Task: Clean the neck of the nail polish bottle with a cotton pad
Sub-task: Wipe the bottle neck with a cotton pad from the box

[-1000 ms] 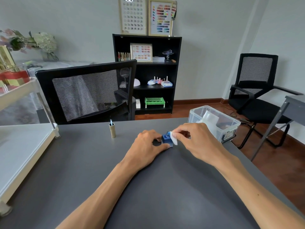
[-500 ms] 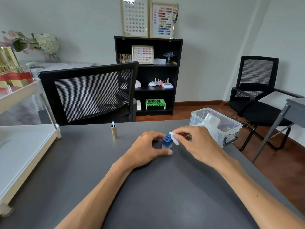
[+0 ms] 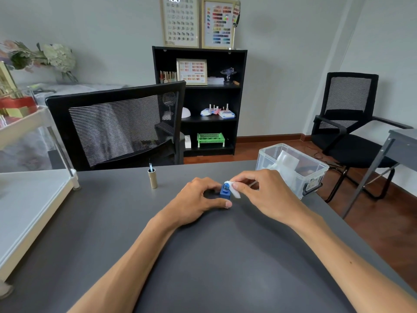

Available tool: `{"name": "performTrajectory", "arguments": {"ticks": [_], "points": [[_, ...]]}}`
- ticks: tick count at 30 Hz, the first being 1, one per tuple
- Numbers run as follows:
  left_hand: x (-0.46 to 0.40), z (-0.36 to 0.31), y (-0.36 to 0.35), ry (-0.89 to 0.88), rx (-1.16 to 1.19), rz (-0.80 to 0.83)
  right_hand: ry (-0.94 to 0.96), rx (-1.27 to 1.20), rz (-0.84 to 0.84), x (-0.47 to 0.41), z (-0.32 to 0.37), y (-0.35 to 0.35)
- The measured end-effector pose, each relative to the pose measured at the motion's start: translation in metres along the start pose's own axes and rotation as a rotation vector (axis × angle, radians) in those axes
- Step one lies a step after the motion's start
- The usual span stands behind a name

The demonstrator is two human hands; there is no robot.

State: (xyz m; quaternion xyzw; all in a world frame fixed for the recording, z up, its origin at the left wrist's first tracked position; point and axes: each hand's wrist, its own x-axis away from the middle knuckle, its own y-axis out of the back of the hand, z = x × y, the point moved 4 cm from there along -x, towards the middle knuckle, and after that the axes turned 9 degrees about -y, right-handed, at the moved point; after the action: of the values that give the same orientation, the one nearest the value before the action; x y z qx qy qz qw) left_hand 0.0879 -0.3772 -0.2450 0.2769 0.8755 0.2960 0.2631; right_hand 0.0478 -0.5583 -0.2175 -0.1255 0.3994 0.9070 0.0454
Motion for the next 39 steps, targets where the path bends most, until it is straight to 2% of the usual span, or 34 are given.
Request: {"name": "performTrajectory", "arguments": {"ticks": [15,30,39], "points": [[-0.001,-0.003,-0.002,-0.017,-0.054,-0.005,-0.013,-0.067,0.019,-0.009,-0.004,-0.002],[0.001,-0.006,-0.004,0.010,-0.077,-0.003,-0.064,-0.192,0.132,-0.025,-0.003,-0.004],[0.003,-0.007,-0.004,-0.008,-0.070,-0.043,-0.075,-0.145,0.116,-0.014,-0.002,0.000]]}}
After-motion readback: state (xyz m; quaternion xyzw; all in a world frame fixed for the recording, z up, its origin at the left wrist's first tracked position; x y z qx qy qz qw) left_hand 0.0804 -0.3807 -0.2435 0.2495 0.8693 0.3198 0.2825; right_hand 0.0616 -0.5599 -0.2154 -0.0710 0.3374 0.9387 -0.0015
